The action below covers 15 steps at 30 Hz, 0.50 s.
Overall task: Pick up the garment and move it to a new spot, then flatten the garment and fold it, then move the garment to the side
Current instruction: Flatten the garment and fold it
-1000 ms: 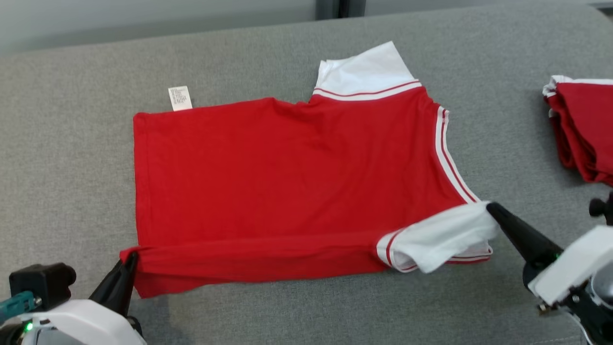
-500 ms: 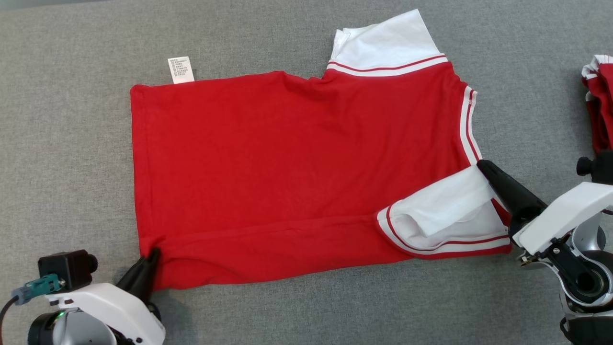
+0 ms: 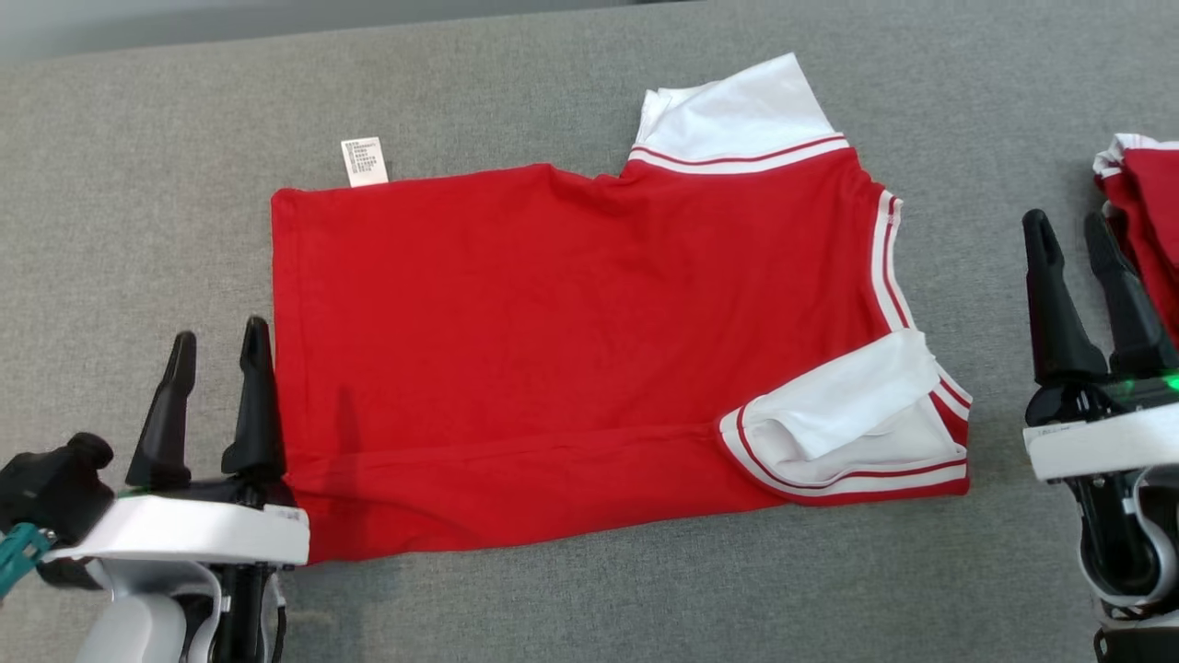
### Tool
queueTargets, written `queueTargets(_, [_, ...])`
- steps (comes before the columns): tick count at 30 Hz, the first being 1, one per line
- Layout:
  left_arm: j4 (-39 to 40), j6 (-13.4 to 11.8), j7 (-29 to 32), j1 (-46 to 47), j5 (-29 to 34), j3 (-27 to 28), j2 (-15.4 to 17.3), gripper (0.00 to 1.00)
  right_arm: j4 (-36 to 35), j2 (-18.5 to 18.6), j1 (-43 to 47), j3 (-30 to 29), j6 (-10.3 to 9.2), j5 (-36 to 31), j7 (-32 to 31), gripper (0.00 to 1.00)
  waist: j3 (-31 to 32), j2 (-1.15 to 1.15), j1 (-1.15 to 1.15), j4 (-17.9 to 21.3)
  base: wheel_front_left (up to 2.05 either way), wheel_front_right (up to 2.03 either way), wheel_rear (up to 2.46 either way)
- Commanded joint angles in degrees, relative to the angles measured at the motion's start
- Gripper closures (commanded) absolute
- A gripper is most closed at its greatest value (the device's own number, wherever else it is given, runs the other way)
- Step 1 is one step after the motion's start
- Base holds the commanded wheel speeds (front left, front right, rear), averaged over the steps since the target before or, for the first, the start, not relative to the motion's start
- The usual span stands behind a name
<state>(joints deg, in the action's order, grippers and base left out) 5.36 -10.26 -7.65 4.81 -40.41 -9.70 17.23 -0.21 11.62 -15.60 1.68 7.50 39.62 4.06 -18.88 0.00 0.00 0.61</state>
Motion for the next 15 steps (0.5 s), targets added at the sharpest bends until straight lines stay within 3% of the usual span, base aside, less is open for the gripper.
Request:
queueTargets(1, [-0.2,0.5,-0.9,1.3,-0.4,0.2,-0.6,0.00,0.1,0.6,0.8,0.2,-0.02,-0.9,1.4,0.00,0.6,0.00,0.00,0.2,0.00,0.00,0.00])
queueTargets(6, [-3.9,0.2,-6.1,4.1,6.4,0.7,0.7,0.00,3.5,2.9,2.1,3.2,-0.02,-9.7,8.8,0.00,2.7,0.00,0.00,0.7,0.00,0.00,0.00])
queueTargets(15, [-8.8,0.3,-7.3,2.6,12.4,-0.2,1.0,0.00,9.4,1.5,4.4,5.0,-0.02,-16.1,11.2,0.00,5.0,0.00,0.00,1.1,0.00,0.00,0.00])
